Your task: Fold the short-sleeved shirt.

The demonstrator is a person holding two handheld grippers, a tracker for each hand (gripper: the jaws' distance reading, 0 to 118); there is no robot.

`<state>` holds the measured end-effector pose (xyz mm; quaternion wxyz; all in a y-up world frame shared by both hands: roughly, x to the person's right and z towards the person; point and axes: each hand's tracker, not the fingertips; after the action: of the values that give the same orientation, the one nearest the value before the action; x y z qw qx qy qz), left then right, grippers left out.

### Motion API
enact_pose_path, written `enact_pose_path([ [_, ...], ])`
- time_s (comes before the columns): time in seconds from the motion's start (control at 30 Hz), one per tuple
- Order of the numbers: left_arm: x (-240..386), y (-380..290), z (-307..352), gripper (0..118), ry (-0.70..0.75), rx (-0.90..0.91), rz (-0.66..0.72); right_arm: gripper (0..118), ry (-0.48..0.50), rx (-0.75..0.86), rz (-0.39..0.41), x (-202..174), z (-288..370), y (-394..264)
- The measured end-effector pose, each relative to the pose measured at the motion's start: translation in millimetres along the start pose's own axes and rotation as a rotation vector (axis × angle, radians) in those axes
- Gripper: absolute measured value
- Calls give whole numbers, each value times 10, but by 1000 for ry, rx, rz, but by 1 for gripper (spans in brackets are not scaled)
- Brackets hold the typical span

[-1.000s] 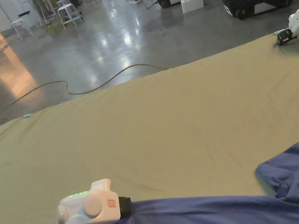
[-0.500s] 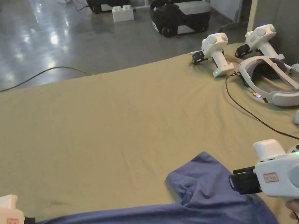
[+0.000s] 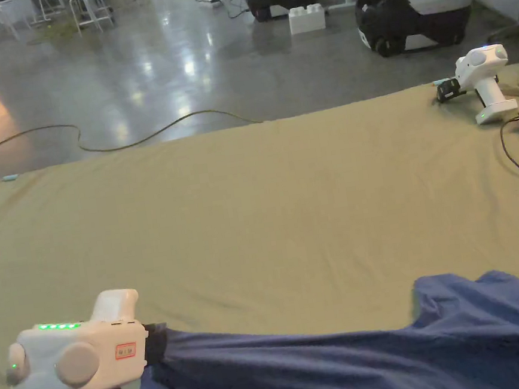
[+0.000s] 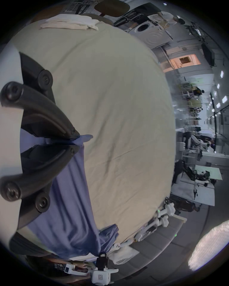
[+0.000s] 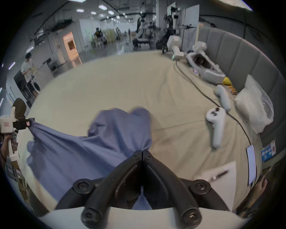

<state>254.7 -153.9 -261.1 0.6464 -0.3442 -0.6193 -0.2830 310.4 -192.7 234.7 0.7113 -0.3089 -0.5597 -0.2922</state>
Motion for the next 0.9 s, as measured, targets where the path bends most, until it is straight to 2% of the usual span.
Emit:
enact_pose_path([
  [0.07,-60,-332,333,8,-25,23,4,0,13,28,-12,-60,496,-324],
  [0.17,-122,-817,561,8,-48,36,52,0,4,35,-1,-92,883,-872],
  [0.3,-126,-1246,440,7,-45,-19,96,0,-10,-55,-23,-77,899,-1374],
  [0.5,-226,-1479,380,7,-60,10,200,1,-14,-58,-22,-67,695,-1631],
  [0.53,-242,-1488,384,14,-53,17,215,9,-25,-56,-1,-88,679,-1638],
  [0.57,-257,-1495,415,31,-48,26,231,25,-14,-55,10,-90,678,-1637],
  [0.6,-240,-1510,487,65,-48,43,234,56,4,-57,15,-87,682,-1628],
  [0.63,-225,-1517,554,88,-42,58,228,76,24,-64,11,-97,702,-1620],
  [0.67,-195,-1523,707,100,-31,97,210,84,19,-60,18,-125,754,-1606],
  [0.8,-32,-1592,1682,101,-53,362,129,84,2,115,106,-266,1233,-1455],
  [0.9,171,-1636,2486,101,-53,506,84,84,67,315,112,-458,1807,-1332],
])
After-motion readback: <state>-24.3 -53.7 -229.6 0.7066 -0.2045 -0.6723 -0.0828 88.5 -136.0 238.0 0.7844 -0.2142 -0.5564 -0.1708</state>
